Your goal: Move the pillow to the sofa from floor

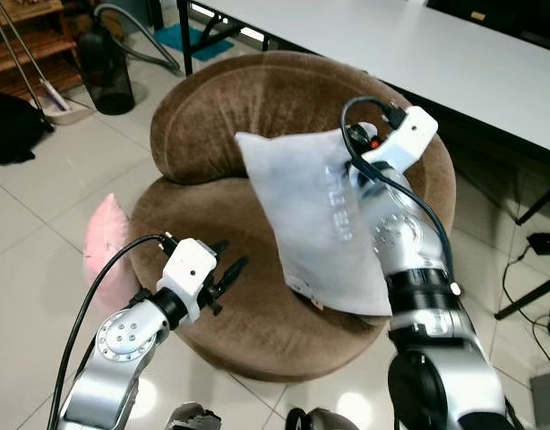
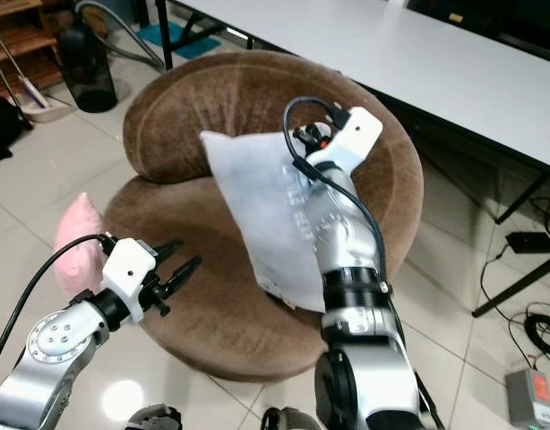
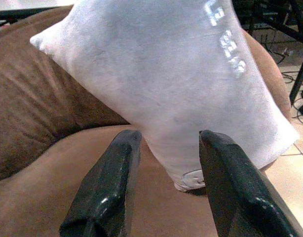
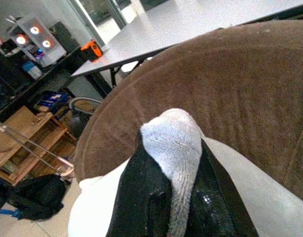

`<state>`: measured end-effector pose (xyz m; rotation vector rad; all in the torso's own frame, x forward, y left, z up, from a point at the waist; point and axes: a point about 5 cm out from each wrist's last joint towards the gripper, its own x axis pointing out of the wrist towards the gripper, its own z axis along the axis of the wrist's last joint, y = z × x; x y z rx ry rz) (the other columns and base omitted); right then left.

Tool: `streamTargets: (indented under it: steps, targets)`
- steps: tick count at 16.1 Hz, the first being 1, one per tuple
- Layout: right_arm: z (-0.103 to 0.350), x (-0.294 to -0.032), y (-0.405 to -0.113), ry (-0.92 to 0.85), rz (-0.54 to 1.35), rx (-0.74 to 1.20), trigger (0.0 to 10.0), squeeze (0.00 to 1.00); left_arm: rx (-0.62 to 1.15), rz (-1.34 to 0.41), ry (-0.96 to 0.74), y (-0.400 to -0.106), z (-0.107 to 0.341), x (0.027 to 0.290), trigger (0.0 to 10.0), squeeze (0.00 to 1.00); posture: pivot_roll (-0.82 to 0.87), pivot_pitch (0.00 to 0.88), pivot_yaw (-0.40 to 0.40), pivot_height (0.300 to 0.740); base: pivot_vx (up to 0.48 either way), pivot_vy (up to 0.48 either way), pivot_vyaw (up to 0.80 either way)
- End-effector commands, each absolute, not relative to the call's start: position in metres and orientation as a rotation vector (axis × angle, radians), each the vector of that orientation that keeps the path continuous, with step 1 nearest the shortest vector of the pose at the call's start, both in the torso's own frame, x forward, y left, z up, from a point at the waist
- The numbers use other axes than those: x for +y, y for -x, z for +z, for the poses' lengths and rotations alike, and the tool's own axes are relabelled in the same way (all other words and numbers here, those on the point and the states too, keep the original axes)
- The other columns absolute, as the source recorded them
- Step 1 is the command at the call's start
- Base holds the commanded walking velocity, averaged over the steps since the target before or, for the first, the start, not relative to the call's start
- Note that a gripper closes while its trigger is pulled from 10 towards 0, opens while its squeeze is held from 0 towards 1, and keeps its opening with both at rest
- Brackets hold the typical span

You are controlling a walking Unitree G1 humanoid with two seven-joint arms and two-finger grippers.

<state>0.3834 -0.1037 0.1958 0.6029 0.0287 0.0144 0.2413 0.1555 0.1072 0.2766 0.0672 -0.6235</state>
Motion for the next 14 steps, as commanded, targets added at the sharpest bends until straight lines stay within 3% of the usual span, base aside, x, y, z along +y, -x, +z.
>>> streamTargets:
  steps: [1,2,3,4,9,10,11,12,14]
  targets:
    - [0.202,-0.114,-0.389,-0.618,-0.040,-0.009,10.0,0.00,0.062,-0.641,-0.268,-0.239,0.110,0.153,10.0,0.00,0.16,0.149,-0.128,0.740,0.000,0.000,0.00]
    - [0.199,-0.121,-0.396,-0.608,-0.092,0.004,10.0,0.00,0.066,-0.641,-0.269,-0.239,0.110,0.152,10.0,0.00,0.16,0.149,-0.128,0.740,0.000,0.000,0.00]
    - [0.197,-0.128,-0.400,-0.589,-0.134,0.006,10.0,1.00,0.070,-0.642,-0.268,-0.238,0.110,0.152,10.0,0.00,0.16,0.154,-0.126,0.740,0.000,0.000,0.00]
    - [0.198,-0.133,-0.403,-0.580,-0.158,0.000,10.0,1.00,0.072,-0.644,-0.269,-0.238,0.111,0.152,10.0,0.00,0.16,0.156,-0.125,0.740,0.000,0.000,0.00]
    - [0.210,-0.152,-0.412,-0.589,-0.205,-0.078,10.0,1.00,0.075,-0.638,-0.276,-0.239,0.112,0.153,10.0,0.00,0.17,0.151,-0.124,0.740,0.000,0.000,0.00]
    - [0.217,-0.155,-0.413,-0.571,-0.200,-0.118,10.0,0.89,0.075,-0.626,-0.280,-0.242,0.111,0.152,10.0,0.00,0.17,0.138,-0.118,0.740,0.000,0.000,0.00]
    - [0.220,-0.156,-0.413,-0.571,-0.188,-0.136,10.0,0.30,0.070,-0.618,-0.286,-0.244,0.111,0.152,10.0,0.00,0.17,0.138,-0.118,0.740,0.000,0.000,0.00]
    - [0.229,-0.155,-0.413,-0.538,-0.107,-0.188,10.0,0.00,0.066,-0.533,-0.276,-0.253,0.111,0.153,10.0,0.00,0.16,0.126,-0.114,0.740,0.000,0.000,0.00]
    - [0.223,-0.152,-0.406,-0.447,-0.039,-0.219,10.0,0.00,0.048,-0.493,-0.271,-0.259,0.111,0.151,10.0,0.00,0.15,0.116,-0.111,0.740,0.000,0.000,0.00]
